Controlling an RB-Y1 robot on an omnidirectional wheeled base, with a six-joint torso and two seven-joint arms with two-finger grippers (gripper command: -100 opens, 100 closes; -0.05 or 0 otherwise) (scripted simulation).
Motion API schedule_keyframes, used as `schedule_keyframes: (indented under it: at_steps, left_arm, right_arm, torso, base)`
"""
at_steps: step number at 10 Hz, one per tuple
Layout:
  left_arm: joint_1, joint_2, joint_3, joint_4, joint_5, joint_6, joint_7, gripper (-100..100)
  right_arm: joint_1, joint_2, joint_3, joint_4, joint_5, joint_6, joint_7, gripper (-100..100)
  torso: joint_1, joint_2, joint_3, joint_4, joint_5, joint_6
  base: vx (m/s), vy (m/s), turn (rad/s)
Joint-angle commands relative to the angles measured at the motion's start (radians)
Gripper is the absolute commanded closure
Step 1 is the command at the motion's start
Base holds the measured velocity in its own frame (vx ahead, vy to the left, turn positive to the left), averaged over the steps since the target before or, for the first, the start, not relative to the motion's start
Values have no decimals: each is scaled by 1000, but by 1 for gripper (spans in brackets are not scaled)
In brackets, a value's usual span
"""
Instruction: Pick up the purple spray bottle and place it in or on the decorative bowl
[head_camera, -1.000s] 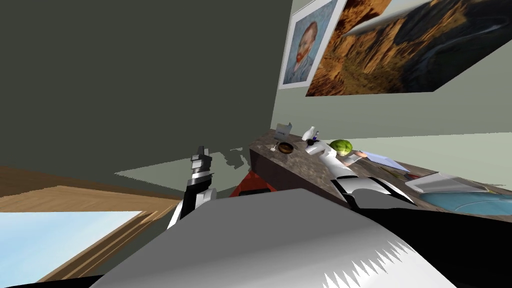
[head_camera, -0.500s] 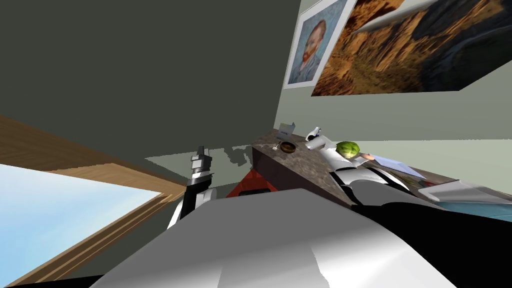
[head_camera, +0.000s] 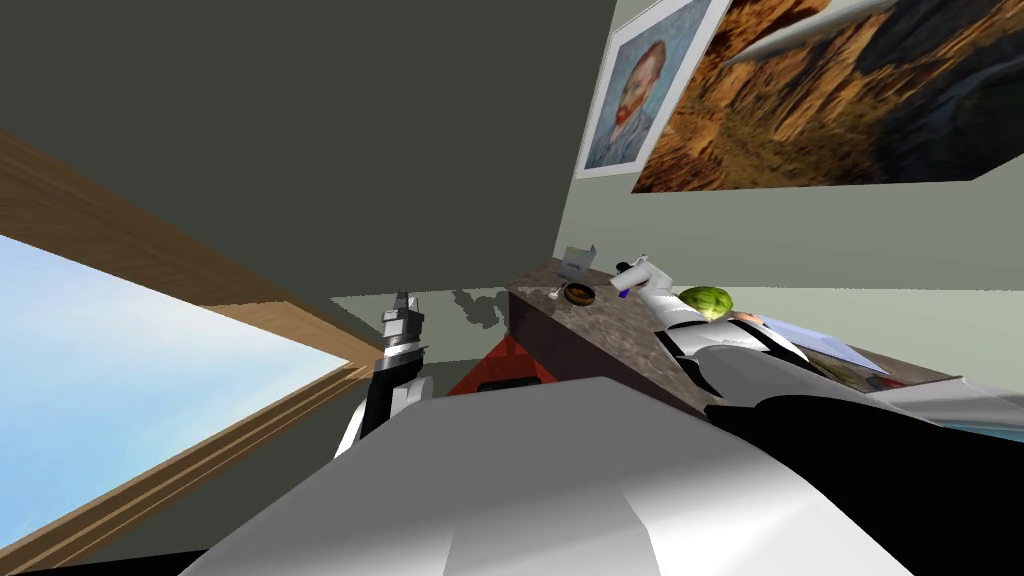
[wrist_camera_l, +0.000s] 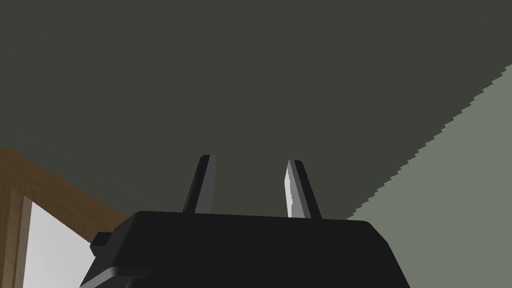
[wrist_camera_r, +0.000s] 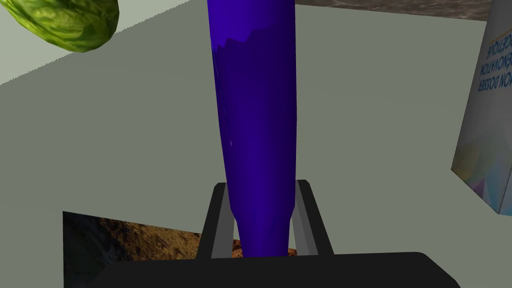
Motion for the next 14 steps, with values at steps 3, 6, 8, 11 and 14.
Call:
schedule_keyframes:
  at_steps: [3, 6, 8, 11, 14]
  left_arm:
    - [0, 0, 0, 0, 0, 0, 0, 0]
    - [0, 0, 0, 0, 0, 0, 0, 0]
    - [0, 0, 0, 0, 0, 0, 0, 0]
    - [0, 0, 0, 0, 0, 0, 0, 0]
    - [0, 0, 0, 0, 0, 0, 0, 0]
  right_arm:
    - [-101, -7, 51, 92, -48, 47, -3, 100]
    - [-179, -8, 91, 168, -86, 78, -8, 100]
    - [-218, -7, 111, 208, -105, 92, -12, 100]
    - [-318, -1, 167, 307, -158, 129, -24, 100]
    - [-396, 3, 202, 384, -191, 151, -31, 100]
  torso:
    - [-1, 0, 0, 0, 0, 1]
    - [-1, 0, 0, 0, -1, 1]
    - [-1, 0, 0, 0, 0, -2]
    - [0, 1, 1, 1, 0, -1]
    - [0, 1, 1, 1, 0, 1]
  base:
    - [-68, -14, 144]
    - [-61, -16, 152]
    - [-67, -13, 192]
    - [-71, -9, 200]
    - [-59, -6, 137]
